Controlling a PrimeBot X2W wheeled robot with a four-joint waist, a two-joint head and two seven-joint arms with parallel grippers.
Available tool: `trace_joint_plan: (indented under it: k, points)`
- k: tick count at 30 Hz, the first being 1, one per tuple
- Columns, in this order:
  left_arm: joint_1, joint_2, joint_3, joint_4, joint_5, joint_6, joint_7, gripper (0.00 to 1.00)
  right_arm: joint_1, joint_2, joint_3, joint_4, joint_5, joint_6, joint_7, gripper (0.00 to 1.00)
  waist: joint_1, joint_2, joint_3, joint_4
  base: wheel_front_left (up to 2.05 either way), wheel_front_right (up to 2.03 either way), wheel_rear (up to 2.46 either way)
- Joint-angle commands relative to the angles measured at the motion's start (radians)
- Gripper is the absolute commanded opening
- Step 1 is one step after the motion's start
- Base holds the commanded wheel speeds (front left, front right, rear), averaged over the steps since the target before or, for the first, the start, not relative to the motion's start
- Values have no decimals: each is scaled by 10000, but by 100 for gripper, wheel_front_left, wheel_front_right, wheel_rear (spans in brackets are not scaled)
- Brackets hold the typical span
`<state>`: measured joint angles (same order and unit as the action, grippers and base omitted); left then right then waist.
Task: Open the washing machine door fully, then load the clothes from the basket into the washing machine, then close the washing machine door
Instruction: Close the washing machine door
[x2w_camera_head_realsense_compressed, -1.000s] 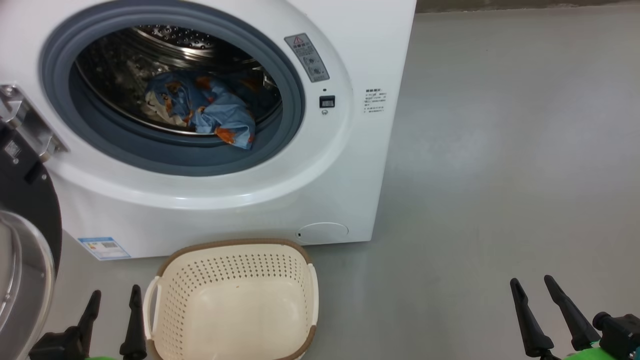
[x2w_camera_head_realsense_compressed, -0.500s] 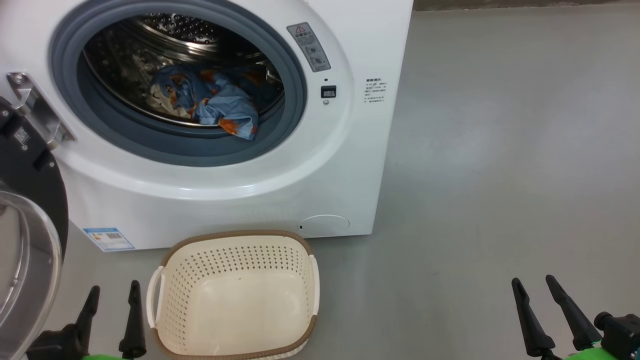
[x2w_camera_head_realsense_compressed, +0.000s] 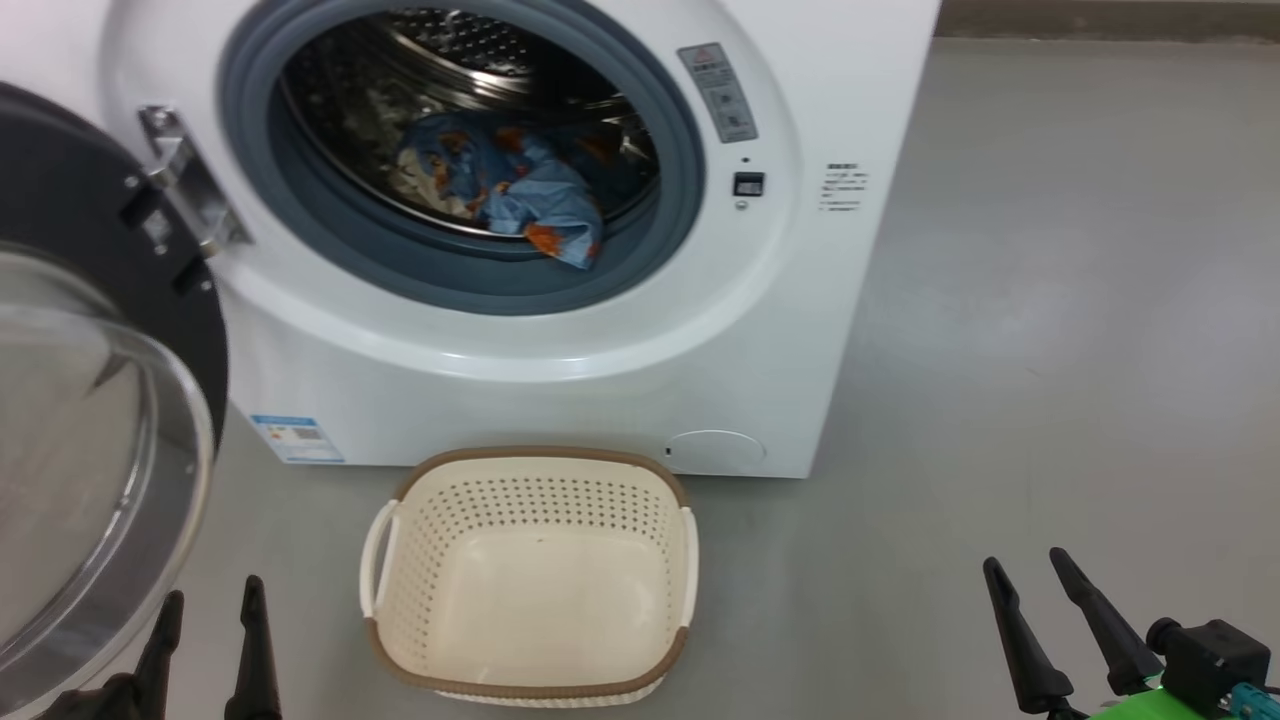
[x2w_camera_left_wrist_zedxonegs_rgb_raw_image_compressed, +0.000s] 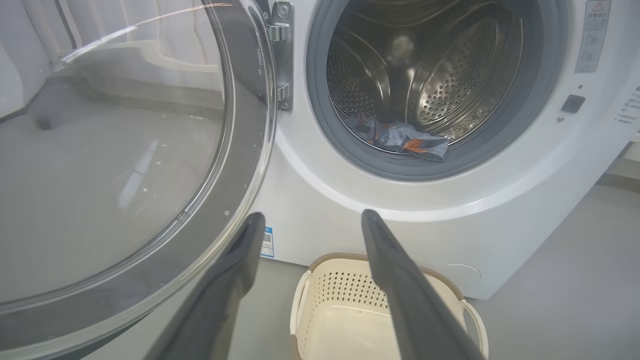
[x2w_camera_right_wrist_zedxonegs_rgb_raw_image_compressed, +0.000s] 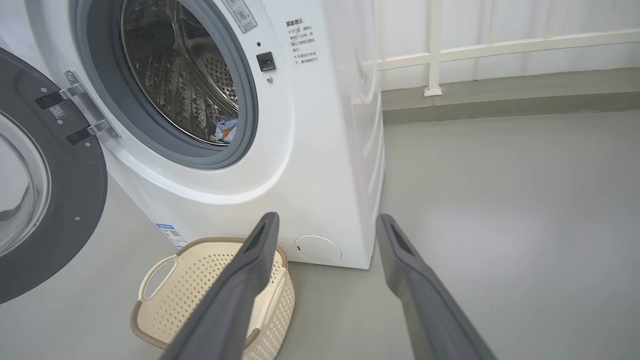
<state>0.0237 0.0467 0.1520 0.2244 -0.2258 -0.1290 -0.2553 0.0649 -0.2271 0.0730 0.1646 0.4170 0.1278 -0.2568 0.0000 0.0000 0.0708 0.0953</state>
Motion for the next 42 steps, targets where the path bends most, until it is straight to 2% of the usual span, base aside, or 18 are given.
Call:
trace_joint_plan:
  k: [1,12,22,32,42]
  points:
    - [-20,92,388,-364,-123,21,-65,100,-350,-229,325,-163,44,29,-49,100,0,0,-76,617,0,0,0]
    - [323,39,280,-631,-424,308,-65,100,-819,-423,1027,110,148,29,-49,100,0,0,-168,2278,0,0,0]
    - [568,37,-71,-945,-635,547,-65,100,-1010,-391,1356,258,199,29,-49,100,0,0,-250,3397,0,0,0]
    - [705,36,-266,-1041,-679,588,-65,100,-1028,-413,1454,334,206,29,-49,100,0,0,-259,4086,0,0,0]
    - [855,36,-277,-1291,-781,727,-65,100,-1161,-432,1646,395,235,29,-49,100,0,0,-233,4224,0,0,0]
